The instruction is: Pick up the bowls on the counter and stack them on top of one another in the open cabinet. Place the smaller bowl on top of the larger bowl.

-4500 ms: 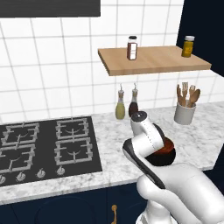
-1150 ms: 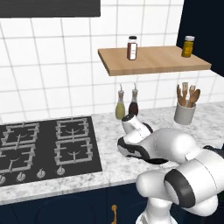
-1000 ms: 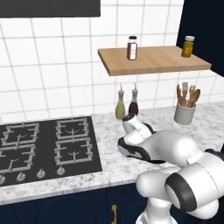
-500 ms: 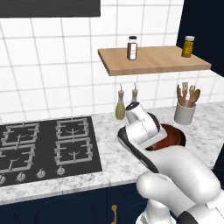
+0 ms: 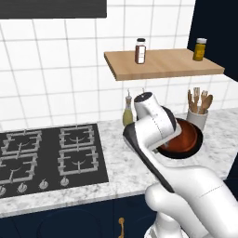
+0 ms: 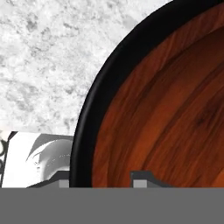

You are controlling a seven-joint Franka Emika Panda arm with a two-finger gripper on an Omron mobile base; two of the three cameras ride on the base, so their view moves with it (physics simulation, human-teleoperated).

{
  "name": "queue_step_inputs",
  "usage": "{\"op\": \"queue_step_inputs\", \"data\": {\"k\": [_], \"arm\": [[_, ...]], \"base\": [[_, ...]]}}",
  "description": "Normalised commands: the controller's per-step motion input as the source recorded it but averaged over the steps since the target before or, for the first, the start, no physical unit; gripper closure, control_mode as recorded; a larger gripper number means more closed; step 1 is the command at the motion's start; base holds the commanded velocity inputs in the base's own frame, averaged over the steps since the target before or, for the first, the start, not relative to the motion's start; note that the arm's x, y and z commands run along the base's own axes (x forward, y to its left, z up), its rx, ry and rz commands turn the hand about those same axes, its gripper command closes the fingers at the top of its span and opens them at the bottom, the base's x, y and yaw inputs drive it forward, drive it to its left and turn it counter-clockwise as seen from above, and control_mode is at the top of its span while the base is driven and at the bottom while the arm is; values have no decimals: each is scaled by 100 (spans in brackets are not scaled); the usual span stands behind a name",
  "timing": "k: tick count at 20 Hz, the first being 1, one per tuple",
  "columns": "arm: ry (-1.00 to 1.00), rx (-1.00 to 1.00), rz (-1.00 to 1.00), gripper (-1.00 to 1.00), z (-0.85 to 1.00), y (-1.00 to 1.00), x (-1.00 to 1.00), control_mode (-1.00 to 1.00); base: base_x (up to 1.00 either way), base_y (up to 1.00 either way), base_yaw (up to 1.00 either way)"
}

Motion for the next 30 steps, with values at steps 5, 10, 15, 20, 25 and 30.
{"op": "queue_step_inputs", "data": {"k": [5, 10, 15, 20, 25, 30], "arm": [[1, 0, 3, 100, 100, 10, -3, -100], [0, 0, 4, 100, 100, 0, -1, -100], [0, -2, 5, 100, 100, -5, 0, -100], [-1, -1, 6, 100, 100, -23, -6, -100], [-9, -5, 5, 100, 100, -14, -18, -100], [-6, -8, 5, 100, 63, -19, 40, -100]], "base": [[0, 0, 0], [0, 0, 0], [0, 0, 0], [0, 0, 0], [0, 0, 0], [0, 0, 0]]}}
